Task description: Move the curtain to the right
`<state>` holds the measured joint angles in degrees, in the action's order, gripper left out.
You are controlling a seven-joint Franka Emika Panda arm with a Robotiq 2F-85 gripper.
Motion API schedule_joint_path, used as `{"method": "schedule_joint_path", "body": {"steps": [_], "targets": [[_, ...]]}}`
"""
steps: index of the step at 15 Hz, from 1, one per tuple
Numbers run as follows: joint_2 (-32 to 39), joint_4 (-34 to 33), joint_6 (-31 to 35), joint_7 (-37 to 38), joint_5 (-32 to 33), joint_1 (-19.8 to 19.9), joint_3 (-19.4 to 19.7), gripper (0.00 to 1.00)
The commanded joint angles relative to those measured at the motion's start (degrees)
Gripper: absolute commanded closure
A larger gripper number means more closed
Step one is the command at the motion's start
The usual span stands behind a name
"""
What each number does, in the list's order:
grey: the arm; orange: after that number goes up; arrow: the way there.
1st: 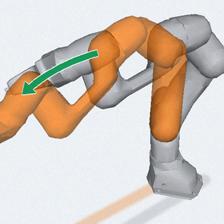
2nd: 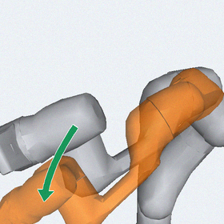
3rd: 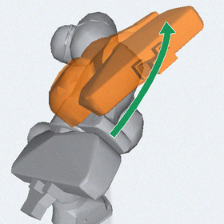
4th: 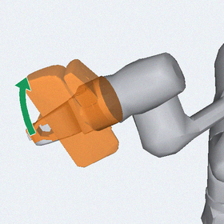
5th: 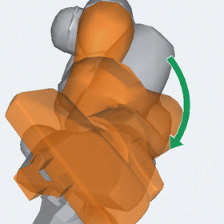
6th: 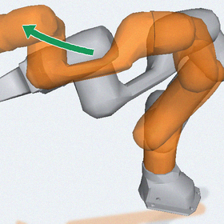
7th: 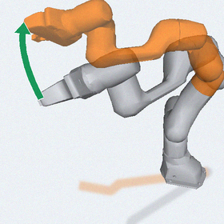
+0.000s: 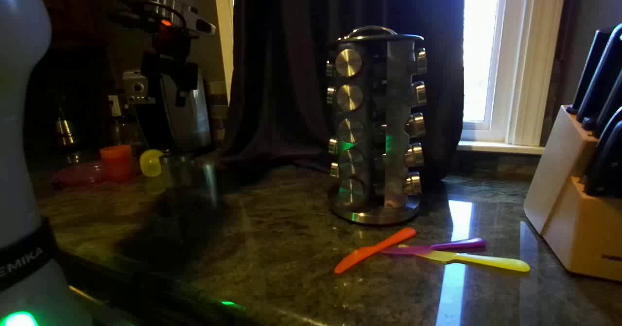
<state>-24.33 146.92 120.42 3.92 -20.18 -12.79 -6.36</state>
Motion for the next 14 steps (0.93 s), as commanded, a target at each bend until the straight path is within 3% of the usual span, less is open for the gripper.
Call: {"method": "schedule_joint_path", "body": {"steps": [1, 8, 11, 14], "targets": [[0.0, -0.1, -0.2, -0.2, -0.2, 0.6, -0.6, 0.0], [0.0, -0.1, -0.2, -0.2, -0.2, 0.6, -0.6, 0.0], [0.9, -2.4, 4.1, 2.6, 1.8, 0.6, -3.2, 0.0], [0.7, -6.7, 10.1, 10.2, 5.5, 1.6, -7.0, 0.0]]}}
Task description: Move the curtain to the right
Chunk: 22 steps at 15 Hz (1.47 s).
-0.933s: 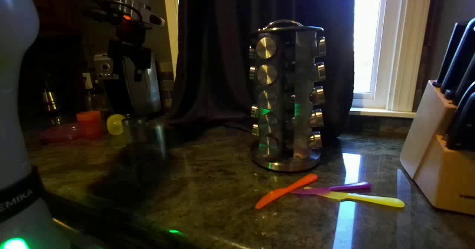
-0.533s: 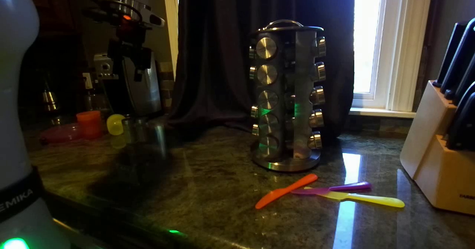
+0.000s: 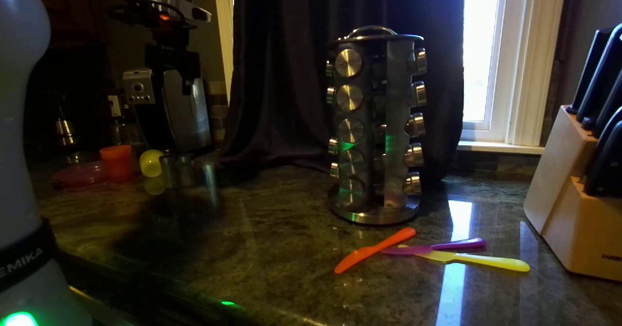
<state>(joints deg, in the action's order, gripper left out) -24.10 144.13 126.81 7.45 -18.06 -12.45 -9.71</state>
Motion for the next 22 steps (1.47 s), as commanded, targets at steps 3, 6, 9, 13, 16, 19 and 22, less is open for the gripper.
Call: {"method": "schedule_joint_path", "body": {"steps": [3, 6, 9, 13, 16, 19, 22], "targets": [[0.6, -8.3, 9.1, 13.9, 8.6, 2.7, -7.1, 0.0], [1.2, -13.2, 13.7, 23.0, 17.6, 6.5, -11.6, 0.0], [1.4, -18.1, 15.2, 31.8, 28.0, 11.4, -16.5, 0.0], [2.3, -25.5, 15.7, 43.9, 41.9, 17.4, -21.7, 0.0], [1.6, -24.5, 14.9, 41.5, 40.1, 13.9, -18.8, 0.0], [1.6, -24.2, 14.9, 41.4, 40.0, 13.7, -18.4, 0.0], [1.7, -24.2, 14.9, 41.4, 40.0, 13.7, -18.3, 0.0]]}}
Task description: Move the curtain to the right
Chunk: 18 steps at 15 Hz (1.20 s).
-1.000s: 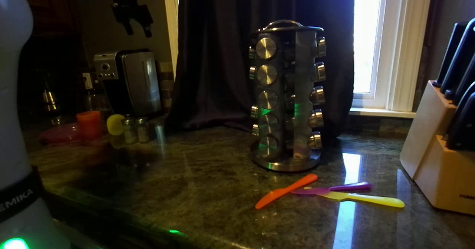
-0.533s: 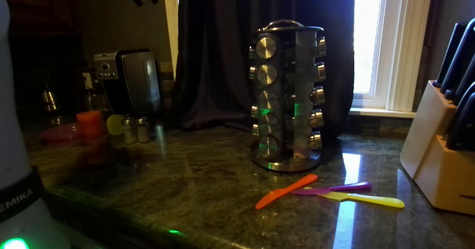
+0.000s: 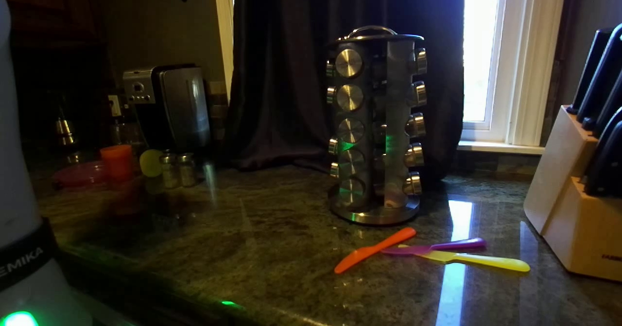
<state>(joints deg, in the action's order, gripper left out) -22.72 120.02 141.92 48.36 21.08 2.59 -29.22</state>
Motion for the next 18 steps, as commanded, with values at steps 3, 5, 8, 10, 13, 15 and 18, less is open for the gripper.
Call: {"method": "schedule_joint_path", "body": {"steps": [3, 5, 8, 10, 13, 15, 18], "targets": [[0.3, -0.1, -0.3, 0.5, 0.8, -1.4, 1.2, 0.0], [1.1, -1.3, 0.2, 1.6, 2.1, 0.2, 1.6, 0.0], [2.9, -5.2, -0.1, 5.0, 4.9, 2.7, 1.8, 0.0], [4.8, -8.7, -1.3, 9.0, 7.6, 4.2, 0.6, 0.0], [8.6, -13.7, -4.2, 17.4, 11.9, 4.2, -1.8, 0.0], [11.5, -16.6, -7.1, 25.0, 17.7, 3.5, -3.7, 0.0], [16.1, -21.0, -10.1, 38.1, 28.3, 6.2, -10.0, 0.0]]}}
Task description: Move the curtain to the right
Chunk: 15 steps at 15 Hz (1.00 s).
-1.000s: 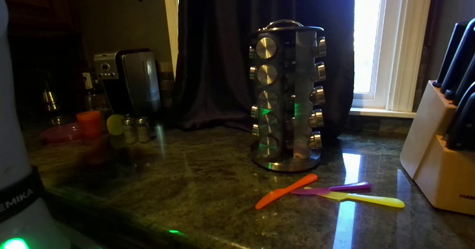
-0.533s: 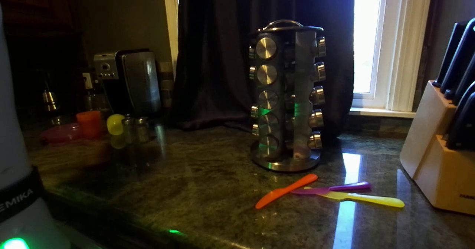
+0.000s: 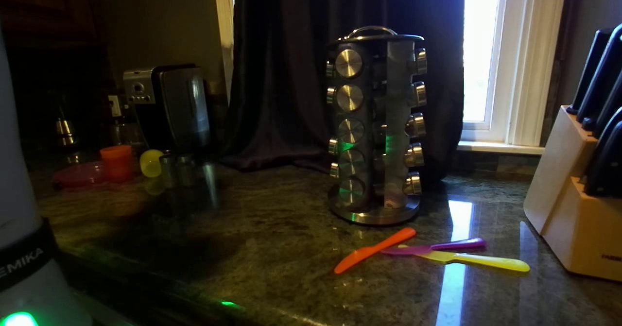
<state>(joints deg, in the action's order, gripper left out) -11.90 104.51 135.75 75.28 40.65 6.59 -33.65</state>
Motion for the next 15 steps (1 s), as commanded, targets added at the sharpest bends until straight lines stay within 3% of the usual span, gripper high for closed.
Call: {"method": "schedule_joint_path", "body": {"steps": [1, 4, 7, 11, 15], "targets": [[7.5, -6.8, -6.1, 15.4, 14.0, -2.9, -2.5, 0.0], [12.6, -10.5, -12.0, 24.0, 25.2, -8.7, -0.3, 0.0], [17.1, -14.2, -16.9, 28.7, 31.5, -15.0, 4.1, 0.0], [21.3, -18.2, -18.9, 30.8, 35.4, -21.1, 10.3, 0.0], [22.7, -19.8, -15.7, 28.6, 36.7, -23.1, 14.3, 0.0]]}}
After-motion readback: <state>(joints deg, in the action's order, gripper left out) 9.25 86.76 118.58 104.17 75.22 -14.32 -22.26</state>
